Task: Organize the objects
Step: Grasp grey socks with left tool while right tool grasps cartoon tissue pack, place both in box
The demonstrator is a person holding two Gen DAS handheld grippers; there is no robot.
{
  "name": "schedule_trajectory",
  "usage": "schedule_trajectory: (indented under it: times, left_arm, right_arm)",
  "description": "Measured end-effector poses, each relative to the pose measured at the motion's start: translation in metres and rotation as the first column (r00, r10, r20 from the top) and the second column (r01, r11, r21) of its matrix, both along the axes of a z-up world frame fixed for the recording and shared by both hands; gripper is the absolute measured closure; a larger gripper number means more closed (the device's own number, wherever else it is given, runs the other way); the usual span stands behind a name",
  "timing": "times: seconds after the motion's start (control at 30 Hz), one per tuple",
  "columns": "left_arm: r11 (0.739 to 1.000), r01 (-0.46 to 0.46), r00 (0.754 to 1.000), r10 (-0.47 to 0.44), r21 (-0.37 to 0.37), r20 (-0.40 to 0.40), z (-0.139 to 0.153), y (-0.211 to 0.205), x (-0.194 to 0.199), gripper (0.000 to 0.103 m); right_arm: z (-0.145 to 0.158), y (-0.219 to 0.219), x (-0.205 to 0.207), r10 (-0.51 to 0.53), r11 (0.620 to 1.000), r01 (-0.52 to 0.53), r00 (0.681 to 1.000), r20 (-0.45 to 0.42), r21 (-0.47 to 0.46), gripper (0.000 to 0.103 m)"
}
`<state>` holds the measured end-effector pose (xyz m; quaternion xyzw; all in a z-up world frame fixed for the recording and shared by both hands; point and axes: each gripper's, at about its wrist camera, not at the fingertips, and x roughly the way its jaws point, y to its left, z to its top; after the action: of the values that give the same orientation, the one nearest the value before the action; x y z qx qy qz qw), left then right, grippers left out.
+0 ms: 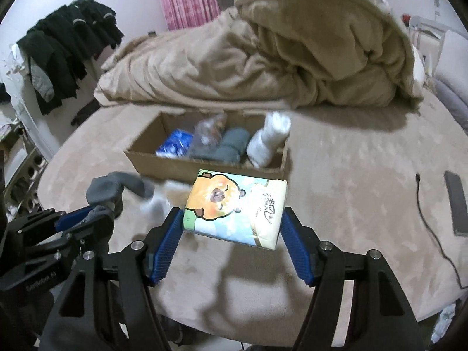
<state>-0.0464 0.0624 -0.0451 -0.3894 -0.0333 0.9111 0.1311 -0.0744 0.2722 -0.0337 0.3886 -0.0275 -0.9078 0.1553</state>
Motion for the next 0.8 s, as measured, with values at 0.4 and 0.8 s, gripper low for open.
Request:
schedule_trajectory:
  times: [0.4,0.8]
  left_arm:
    - [1.0,-0.028,0.995,0.028,0.0,-0.092,0.048,-0.024,-0.024,0.077]
    - [0.998,-0.049,0.995,0.052,0.037,-0.083,0.045,-0.039,-0.068,0.077]
  right_arm:
    - [0.045,-0.003,-0.003,0.01,1.0,-0.012,0.996,-0.089,-0.017,0.033]
    - [0.034,-0.002,-0.049,-0.019,0.999,0.016,0.998,-0.066,-0.038,0.033]
